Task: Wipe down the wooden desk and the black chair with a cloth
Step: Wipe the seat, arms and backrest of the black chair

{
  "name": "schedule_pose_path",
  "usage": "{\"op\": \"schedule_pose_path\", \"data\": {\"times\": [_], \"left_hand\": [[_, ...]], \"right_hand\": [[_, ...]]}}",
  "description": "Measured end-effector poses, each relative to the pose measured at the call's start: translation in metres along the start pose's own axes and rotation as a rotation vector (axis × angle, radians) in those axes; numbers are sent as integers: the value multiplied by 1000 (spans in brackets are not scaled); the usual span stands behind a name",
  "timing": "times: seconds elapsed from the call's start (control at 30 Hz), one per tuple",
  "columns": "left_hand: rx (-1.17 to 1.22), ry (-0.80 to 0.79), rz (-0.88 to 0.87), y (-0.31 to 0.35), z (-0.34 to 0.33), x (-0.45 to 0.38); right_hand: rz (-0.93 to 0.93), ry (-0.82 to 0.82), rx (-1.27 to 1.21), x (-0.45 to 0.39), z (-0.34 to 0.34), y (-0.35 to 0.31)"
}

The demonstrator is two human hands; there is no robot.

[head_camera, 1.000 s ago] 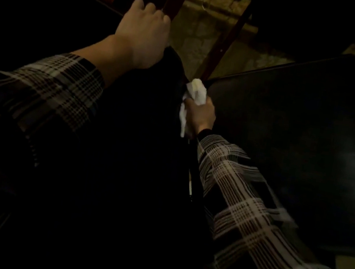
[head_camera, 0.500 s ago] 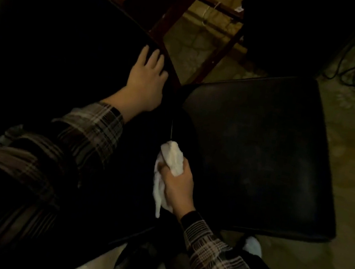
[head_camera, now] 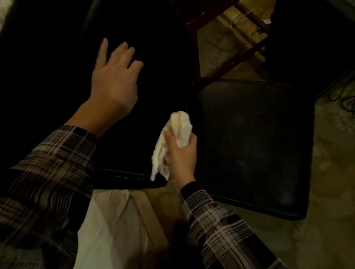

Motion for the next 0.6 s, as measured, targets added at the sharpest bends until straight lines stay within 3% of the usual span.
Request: {"op": "schedule_pose_path", "data": {"times": [0.13,0.2,0.3,0.47,0.6], "left_hand": [[-11,204,120,-38,26,47],[-45,162,193,-42,30,61],[-125,99,151,-32,22,72],[-9,154,181,-29,16,69],[-54,196,252,-23,1,60]], "right_hand": [[116,-45,84,42,-45,-15],[177,1,165,49,-59,-20],[235,68,252,44,-68,-23],[364,79,425,13,-69,-24],[484,37,603,-33,-55,-39]]}}
Point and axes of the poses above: each hand's wrist, its own x-axis away from the middle knuckle, its own z-axis out of the back of the hand, y = z × x, the point moved 2 cm from there along -x, towards the middle knuckle, and after that the axes turned 5 degrees about x, right-handed, at the moved point
